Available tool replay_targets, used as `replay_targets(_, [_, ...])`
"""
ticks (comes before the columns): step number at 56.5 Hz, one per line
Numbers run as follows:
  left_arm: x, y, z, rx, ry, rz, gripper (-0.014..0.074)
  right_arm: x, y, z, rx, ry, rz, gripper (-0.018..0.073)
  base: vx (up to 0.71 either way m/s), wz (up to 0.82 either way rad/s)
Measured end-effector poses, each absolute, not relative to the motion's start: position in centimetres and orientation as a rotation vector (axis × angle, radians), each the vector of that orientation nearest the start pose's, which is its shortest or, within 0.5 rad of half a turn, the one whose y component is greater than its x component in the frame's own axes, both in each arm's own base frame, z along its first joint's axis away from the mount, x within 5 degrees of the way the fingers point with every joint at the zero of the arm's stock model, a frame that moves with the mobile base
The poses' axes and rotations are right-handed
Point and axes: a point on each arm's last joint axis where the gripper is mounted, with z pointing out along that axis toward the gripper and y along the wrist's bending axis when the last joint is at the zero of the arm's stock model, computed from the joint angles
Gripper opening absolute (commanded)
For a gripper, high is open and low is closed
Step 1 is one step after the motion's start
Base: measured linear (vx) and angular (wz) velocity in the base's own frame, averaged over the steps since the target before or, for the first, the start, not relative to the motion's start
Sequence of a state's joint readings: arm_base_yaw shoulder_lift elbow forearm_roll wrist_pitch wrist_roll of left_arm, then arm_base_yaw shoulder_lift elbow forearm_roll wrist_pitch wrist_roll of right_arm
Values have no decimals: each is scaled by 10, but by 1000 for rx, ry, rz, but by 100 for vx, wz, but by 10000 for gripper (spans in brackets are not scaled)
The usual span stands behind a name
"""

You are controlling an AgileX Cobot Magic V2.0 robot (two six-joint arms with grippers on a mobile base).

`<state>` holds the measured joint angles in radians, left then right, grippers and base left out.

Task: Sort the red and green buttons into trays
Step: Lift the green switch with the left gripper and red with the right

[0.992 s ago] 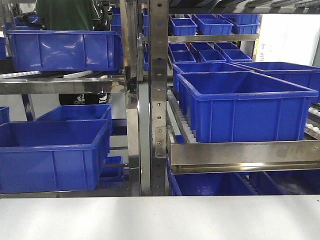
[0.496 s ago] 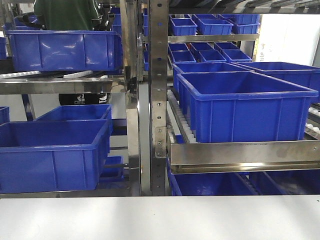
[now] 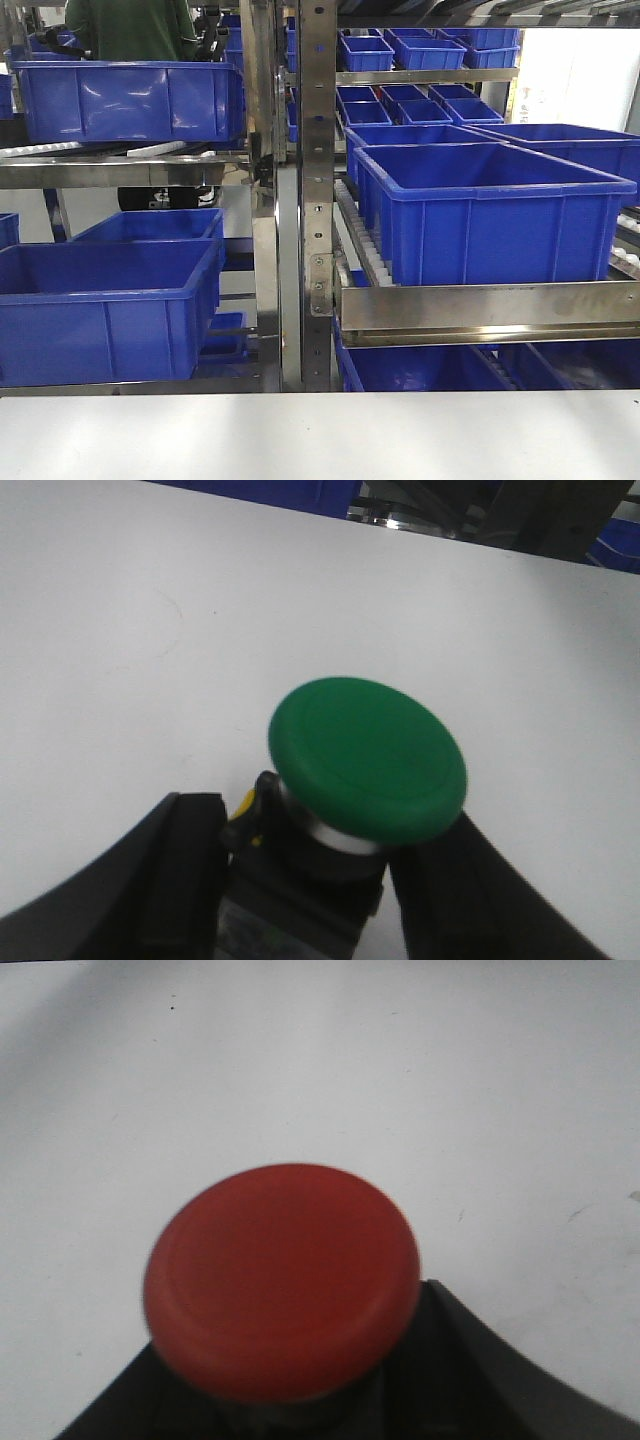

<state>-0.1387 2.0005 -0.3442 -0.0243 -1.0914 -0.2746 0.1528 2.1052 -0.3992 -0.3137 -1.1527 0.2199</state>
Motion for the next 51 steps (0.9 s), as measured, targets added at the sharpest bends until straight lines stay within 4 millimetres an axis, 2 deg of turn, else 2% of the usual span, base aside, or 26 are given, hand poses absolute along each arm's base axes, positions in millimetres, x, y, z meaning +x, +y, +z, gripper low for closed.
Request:
replay_targets(12, [232,-31,73,-164,2063,-241,-4,257,66,55,-251,2049,444,-8,0,0])
replay_targets(18, [217,-29,77,-162,2080,-237,-4,258,68,66,-279,2020,451,-8,0,0])
replay_targets(26, [202,-29,86,-128,2079,-260,-4,262,70,100,-324,1906,451,-8,0,0])
replay_targets(32, [198,-33,94,-76,2054,-298,-3,259,70,123,-362,1892,424,-8,0,0])
replay_targets(40, [198,-38,108,-8,1990,-346,-3,248,66,158,-389,1890,377,-8,0,0])
replay_targets(51, [196,-41,128,41,1897,-376,-3,224,61,205,-427,1860,320,-8,0,0])
